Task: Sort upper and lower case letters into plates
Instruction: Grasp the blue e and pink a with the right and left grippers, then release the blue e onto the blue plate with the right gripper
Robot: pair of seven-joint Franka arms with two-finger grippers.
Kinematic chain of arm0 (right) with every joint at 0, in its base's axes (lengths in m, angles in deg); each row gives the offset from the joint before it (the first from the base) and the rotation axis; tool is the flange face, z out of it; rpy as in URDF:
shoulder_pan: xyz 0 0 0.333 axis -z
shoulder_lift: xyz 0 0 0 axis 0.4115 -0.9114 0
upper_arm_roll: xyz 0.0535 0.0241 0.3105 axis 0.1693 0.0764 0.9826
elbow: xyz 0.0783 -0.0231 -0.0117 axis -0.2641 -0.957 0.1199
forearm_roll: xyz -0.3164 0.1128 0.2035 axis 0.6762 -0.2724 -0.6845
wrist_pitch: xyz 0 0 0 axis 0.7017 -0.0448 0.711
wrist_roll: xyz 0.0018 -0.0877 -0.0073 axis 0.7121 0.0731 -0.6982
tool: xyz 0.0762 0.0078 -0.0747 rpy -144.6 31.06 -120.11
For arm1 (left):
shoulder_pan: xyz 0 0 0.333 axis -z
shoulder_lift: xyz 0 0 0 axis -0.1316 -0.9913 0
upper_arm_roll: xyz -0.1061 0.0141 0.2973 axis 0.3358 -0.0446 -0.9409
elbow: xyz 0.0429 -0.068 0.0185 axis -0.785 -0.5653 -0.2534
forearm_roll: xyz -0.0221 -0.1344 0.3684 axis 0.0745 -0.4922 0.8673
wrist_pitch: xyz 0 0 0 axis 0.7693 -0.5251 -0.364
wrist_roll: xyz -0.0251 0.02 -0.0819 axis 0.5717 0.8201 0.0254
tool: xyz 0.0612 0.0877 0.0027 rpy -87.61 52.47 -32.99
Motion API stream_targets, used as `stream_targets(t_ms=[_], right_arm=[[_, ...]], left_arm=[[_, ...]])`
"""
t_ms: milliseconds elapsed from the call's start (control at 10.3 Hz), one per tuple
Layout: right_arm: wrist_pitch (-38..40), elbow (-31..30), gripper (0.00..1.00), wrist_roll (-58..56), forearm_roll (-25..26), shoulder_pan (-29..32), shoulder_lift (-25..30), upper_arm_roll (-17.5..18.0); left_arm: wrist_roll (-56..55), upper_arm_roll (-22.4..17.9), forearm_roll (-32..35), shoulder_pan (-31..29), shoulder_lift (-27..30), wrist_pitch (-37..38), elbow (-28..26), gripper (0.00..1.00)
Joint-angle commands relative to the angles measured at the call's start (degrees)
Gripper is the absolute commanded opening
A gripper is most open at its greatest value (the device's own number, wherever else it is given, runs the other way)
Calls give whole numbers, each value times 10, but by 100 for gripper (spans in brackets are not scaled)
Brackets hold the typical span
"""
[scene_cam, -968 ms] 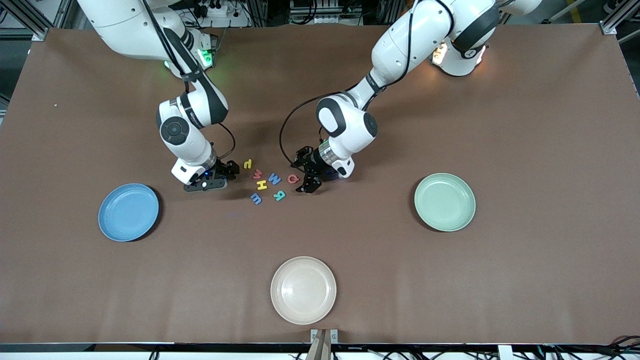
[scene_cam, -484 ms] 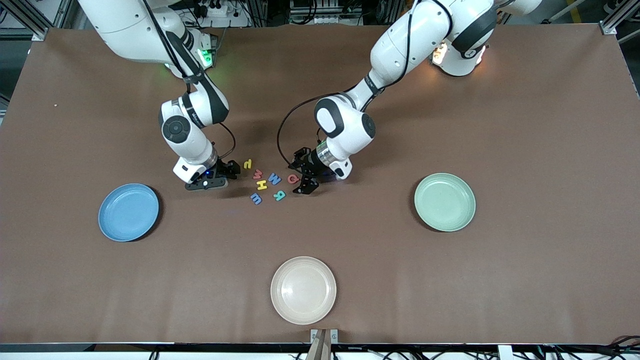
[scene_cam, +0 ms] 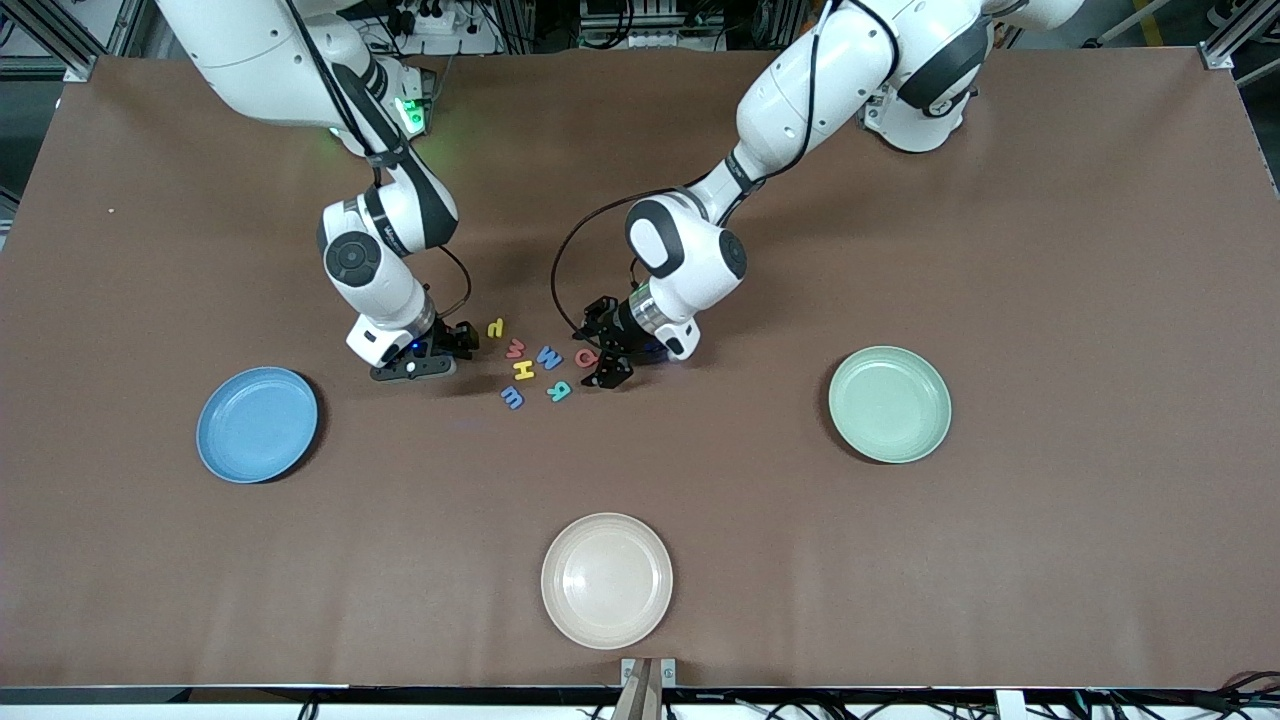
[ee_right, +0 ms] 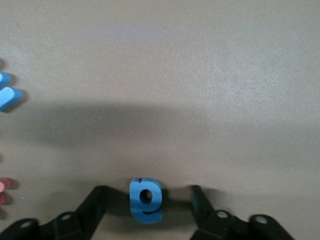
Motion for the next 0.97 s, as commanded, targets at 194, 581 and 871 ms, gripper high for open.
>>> stream_targets(t_ms=[194, 581, 871], right_arm=[[-3, -8, 0, 4, 8, 9, 8, 2], [12, -5, 0, -9, 9, 33, 34, -1], [62, 7, 0, -63, 9, 80, 64, -1]], left_arm=[[-7, -1, 13, -5, -7, -6, 7, 64], [-3, -1, 15, -8, -5, 1, -3, 66], [-1, -1, 14, -8, -4, 1, -15, 66]])
